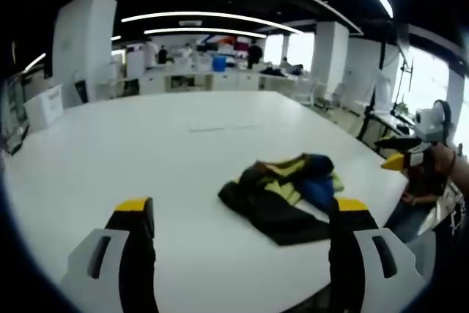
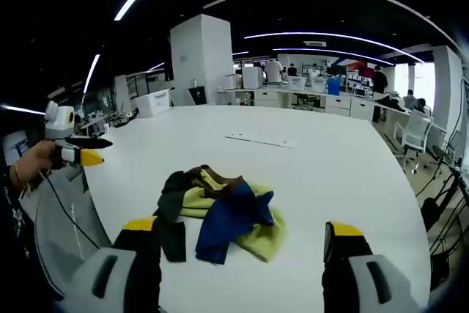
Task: Fold the garment on the visible template until the final outline fits inside the template.
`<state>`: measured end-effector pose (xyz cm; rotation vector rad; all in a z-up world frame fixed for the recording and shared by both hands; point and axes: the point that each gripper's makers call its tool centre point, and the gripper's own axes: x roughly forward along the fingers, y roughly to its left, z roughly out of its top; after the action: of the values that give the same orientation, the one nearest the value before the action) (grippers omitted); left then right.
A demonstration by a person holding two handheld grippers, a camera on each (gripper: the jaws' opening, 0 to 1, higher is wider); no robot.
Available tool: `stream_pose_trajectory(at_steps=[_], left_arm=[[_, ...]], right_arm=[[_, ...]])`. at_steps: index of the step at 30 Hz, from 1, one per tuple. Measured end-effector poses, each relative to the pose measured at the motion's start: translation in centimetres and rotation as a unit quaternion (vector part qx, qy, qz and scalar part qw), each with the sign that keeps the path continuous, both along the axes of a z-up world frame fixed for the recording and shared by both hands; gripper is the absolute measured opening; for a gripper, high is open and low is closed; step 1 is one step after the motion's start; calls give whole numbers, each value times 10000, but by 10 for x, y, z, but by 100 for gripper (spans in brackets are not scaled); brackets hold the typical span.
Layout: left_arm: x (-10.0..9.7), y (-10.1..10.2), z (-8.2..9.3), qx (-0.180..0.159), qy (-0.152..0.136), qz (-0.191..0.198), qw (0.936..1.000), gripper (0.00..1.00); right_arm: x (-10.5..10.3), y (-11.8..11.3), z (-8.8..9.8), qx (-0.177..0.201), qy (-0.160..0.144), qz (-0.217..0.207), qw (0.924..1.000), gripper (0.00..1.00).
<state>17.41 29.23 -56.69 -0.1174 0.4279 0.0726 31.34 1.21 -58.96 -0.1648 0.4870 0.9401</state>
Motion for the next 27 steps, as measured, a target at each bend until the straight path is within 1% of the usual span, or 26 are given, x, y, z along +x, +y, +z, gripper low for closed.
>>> stream_pose_trajectory(at_steps=[4,7,9,11,15,18,20,23,27], left_arm=[[0,-2,0,8,20,-23,10000,99],[0,-2,0,30,33,-9,10000,99],[0,-1,0,22,37,37,10000,99],[-1,-1,-1,7,59,49,10000,99],[-1,0,0,44,23,62,10000,99],[-1,2,1,83,13,115,9999,98],[-1,2,3,208,-12,140,9997,96],[0,1,3,175,-33,108,9998,96],[0,3,0,164,15,114,9998,96]], right_arm=[[2,-2,-2,26,33,-67,10000,92],[2,-2,-2,88,61,-84,9999,92],[3,-4,-4,47,45,-124,9999,92],[4,-6,-8,-101,-3,-144,9998,92],[4,-7,-10,-47,36,-161,9999,92],[4,-8,-12,-73,55,-182,9998,92],[5,-10,-13,-68,60,-187,9998,91],[5,-10,-13,-27,14,-187,9998,91],[5,-9,-15,-51,0,-127,9999,90]])
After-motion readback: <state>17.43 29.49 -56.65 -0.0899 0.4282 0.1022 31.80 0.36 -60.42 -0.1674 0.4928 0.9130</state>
